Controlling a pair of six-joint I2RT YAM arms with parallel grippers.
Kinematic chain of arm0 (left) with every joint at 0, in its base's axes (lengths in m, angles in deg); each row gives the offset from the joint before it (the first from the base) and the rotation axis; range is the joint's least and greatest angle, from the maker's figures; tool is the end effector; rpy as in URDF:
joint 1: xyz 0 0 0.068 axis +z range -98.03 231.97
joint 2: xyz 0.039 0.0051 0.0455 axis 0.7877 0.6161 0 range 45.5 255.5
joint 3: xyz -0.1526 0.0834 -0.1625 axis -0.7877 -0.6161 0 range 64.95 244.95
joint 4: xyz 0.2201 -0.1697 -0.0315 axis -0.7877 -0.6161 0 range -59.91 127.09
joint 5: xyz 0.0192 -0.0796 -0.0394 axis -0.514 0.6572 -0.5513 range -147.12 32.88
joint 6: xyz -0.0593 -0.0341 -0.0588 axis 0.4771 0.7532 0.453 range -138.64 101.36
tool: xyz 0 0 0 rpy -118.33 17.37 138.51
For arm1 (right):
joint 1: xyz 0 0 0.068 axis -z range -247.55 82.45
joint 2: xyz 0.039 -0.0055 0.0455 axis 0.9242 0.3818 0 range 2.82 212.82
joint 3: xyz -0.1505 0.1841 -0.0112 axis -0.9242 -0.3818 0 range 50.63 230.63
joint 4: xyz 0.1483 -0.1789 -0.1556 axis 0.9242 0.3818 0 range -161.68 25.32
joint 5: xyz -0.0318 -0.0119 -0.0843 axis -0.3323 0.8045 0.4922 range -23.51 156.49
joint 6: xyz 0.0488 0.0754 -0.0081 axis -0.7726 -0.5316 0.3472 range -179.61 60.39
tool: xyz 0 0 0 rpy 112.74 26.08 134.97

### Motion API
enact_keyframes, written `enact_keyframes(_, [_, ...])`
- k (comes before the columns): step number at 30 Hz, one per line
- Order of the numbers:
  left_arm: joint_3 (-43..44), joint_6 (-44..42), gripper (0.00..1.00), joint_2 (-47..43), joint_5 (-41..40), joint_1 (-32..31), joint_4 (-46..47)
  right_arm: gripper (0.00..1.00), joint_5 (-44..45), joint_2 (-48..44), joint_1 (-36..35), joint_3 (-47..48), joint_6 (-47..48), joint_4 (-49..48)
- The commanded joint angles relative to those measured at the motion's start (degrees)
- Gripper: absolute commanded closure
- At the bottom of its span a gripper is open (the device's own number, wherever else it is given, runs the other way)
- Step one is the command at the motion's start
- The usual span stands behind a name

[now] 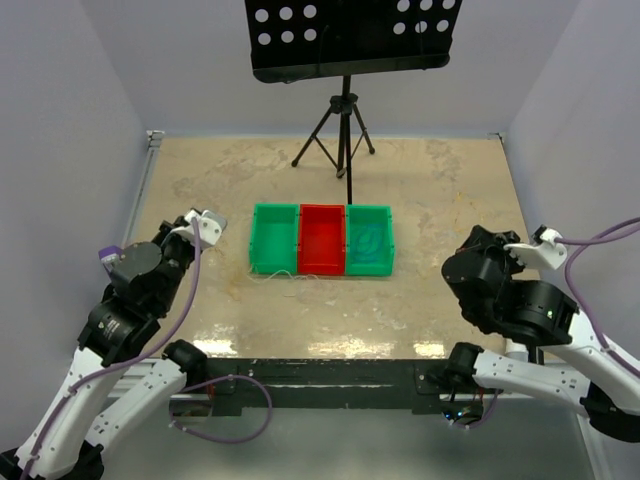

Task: Untangle the cables

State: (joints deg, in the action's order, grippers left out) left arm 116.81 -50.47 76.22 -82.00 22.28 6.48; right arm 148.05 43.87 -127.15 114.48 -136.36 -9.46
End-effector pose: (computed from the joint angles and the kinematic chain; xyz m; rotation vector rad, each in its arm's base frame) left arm 0.1855 -0.0668 0.3569 0.5993 1.6308 0.4038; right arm 0.1370 0.0759 0.3665 0.8525 1.4330 0.1820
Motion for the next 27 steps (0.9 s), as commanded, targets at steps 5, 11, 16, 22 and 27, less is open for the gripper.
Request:
enact_keyframes(5, [4.9, -3.9, 1.00, -1.1, 7.7, -0.1, -1.3, 1.00, 0.8, -1.6, 0.2, 1.6, 11.1, -6.7])
enact_keyframes(11, [7.8, -3.2, 1.00, 0.9, 26.2, 0.0, -11.2, 1.00, -8.8, -3.4, 0.2, -4.2, 33.3, -32.9])
enact_keyframes(16, [7.3, -8.7, 1.00, 0.4, 40.2, -0.2, -18.9, 1.00, -15.7, 0.3, 0.2, -5.0, 43.3, -47.5])
enact_keyframes(22, [8.7, -14.4, 1.00, -2.2, 47.1, 0.0, -19.9, 1.00, -22.2, 11.2, 0.1, -1.3, 50.4, -57.9])
enact_keyframes(27, [11.5, -15.6, 1.00, -1.6, 49.5, -0.1, -20.8, 1.00, -26.0, 19.7, 0.2, 1.7, 52.8, -61.9])
